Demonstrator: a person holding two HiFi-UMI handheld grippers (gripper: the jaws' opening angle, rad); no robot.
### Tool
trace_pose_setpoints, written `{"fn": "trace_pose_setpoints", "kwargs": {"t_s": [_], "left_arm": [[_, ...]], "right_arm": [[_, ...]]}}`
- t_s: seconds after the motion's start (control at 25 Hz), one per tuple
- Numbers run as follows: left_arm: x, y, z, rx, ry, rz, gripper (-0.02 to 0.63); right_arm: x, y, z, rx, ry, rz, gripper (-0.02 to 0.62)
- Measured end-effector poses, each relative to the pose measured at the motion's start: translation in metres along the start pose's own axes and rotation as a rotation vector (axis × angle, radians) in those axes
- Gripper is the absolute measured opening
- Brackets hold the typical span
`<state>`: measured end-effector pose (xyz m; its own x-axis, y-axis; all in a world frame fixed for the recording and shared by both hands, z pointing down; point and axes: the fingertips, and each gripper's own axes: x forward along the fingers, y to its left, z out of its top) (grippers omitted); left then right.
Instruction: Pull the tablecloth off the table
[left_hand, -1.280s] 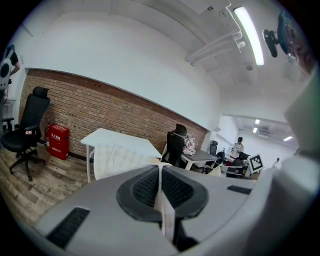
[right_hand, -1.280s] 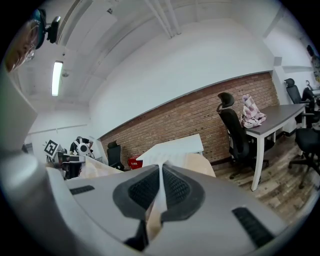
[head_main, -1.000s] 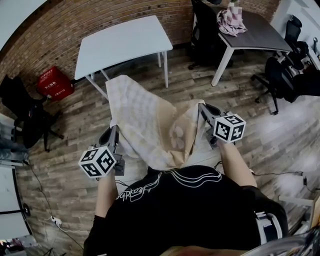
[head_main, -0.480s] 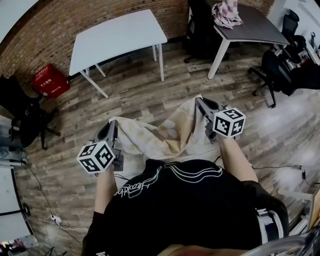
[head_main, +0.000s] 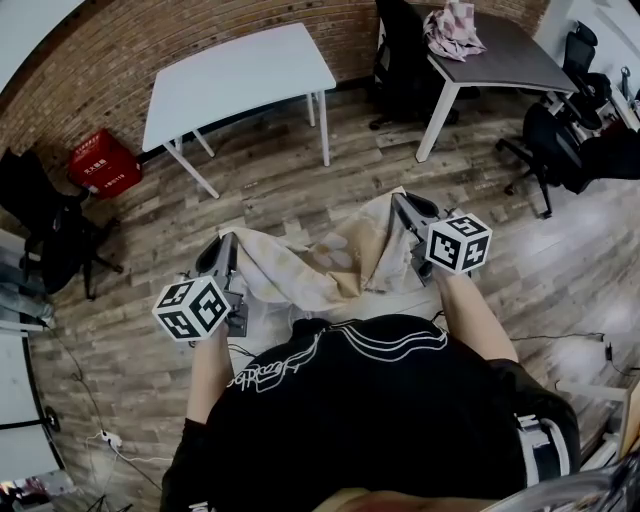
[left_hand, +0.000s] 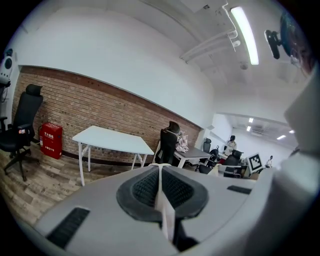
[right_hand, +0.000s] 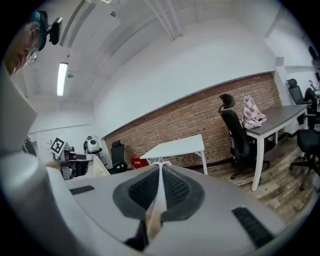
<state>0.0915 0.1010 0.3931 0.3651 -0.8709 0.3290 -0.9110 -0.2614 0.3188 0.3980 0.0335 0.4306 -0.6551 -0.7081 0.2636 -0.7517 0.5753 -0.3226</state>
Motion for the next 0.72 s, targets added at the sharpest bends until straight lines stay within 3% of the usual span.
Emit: {"fn": "trace_pose_setpoints", "kwargs": {"t_s": [0.72], "left_arm": [[-0.022,0.000,0.005,0.012,-0.042,-0.017,0.005]], "right_arm": [[-0.016,0.019,0.013,-0.038,-0.043,-0.017,-0.003]]}}
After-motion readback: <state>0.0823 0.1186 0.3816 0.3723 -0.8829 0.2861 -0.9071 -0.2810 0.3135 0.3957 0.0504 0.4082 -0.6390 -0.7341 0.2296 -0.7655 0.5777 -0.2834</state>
